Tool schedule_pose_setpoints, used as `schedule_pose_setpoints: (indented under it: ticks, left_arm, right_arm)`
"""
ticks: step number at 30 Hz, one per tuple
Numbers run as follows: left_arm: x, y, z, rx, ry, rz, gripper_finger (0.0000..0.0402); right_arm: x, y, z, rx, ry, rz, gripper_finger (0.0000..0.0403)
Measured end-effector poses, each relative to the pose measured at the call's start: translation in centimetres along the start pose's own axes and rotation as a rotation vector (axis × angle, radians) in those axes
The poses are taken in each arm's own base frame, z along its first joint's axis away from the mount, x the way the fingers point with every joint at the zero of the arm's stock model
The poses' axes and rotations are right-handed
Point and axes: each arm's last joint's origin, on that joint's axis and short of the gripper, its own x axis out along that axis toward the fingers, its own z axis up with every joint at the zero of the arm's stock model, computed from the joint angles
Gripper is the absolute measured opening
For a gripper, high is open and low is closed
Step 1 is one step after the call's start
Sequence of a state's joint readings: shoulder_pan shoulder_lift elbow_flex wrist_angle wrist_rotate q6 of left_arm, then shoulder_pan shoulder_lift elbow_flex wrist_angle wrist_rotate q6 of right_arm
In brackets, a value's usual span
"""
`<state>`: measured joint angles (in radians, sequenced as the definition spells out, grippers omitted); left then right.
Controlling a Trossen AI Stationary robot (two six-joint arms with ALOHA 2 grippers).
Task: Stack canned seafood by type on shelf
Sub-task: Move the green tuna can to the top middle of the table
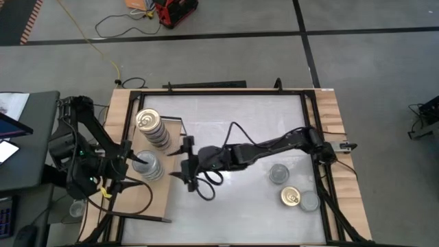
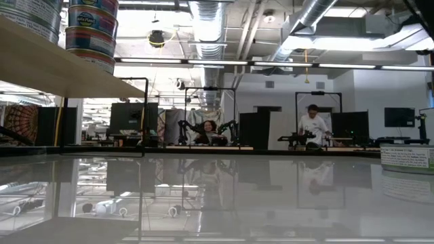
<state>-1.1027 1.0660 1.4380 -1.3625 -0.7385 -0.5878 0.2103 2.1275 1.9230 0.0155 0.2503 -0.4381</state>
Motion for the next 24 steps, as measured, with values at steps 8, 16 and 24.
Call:
schedule_pose_setpoints:
  ticks: [8, 16, 24]
  left_arm:
    - [-0.1, -0.4, 1.3, -0.053, -0.144, 0.033, 0.0307]
    - [-0.3, -0.2, 3.3, -0.091, -0.308, 0.101, 0.0307]
    - [0.7, 0.0, 4.3, -0.091, -0.335, 0.175, 0.0307]
  right_arm:
    - [-5.1, 2.6, 0.9, 0.055, 0.358, 0.07, 0.0332]
    - [-10.9, 4.5, 0.0, 0.218, 0.73, 0.116, 0.0332]
    - [-16.6, 6.5, -3.1, 0.427, 1.11, 0.077, 0.0328]
